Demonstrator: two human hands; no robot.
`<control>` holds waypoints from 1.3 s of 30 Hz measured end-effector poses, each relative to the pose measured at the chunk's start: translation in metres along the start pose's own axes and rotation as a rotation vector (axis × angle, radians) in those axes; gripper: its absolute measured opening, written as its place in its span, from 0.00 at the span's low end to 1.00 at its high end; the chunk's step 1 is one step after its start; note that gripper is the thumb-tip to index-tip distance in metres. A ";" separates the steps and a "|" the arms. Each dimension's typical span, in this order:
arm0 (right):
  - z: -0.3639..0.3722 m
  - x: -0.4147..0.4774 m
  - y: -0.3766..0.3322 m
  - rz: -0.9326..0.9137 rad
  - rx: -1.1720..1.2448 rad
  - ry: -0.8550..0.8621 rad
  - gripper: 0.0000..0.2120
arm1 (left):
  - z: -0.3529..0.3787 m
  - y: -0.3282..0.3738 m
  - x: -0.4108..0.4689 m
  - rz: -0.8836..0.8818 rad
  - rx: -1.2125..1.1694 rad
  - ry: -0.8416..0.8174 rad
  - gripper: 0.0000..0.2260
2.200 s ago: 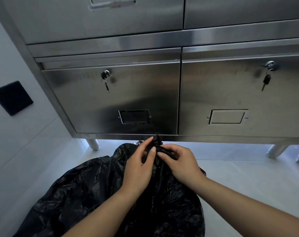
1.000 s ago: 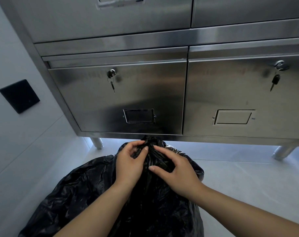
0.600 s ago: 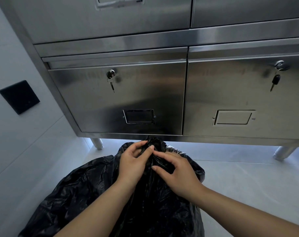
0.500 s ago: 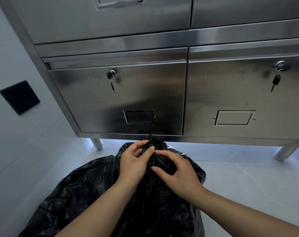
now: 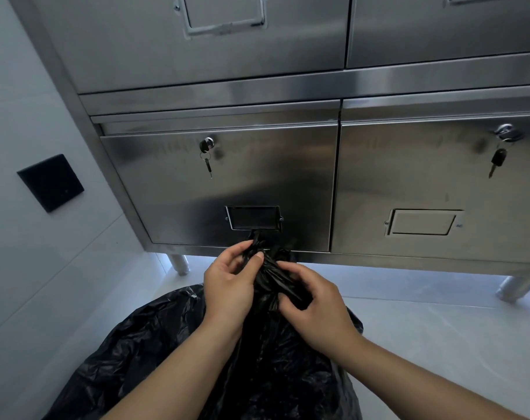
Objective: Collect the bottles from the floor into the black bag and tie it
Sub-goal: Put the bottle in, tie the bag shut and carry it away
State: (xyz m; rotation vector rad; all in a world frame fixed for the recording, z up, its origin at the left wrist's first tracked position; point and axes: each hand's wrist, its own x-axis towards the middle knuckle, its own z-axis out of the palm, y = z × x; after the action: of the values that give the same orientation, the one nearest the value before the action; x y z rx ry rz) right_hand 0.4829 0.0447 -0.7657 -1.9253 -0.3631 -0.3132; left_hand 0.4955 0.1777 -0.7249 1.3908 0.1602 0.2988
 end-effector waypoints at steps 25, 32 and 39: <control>-0.020 0.009 0.003 0.156 0.286 0.020 0.09 | -0.002 -0.011 -0.006 0.070 0.159 -0.061 0.10; -0.030 0.013 0.006 0.186 0.255 0.034 0.08 | -0.004 -0.005 -0.008 0.087 0.212 -0.142 0.08; -0.101 0.047 0.004 0.129 0.232 0.336 0.10 | -0.002 0.015 -0.011 0.271 0.277 -0.238 0.11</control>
State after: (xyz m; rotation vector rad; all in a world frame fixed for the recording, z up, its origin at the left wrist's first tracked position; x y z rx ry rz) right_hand 0.5232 -0.0454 -0.7140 -1.6244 -0.0495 -0.4788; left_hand 0.4830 0.1785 -0.7109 1.7138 -0.1924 0.3413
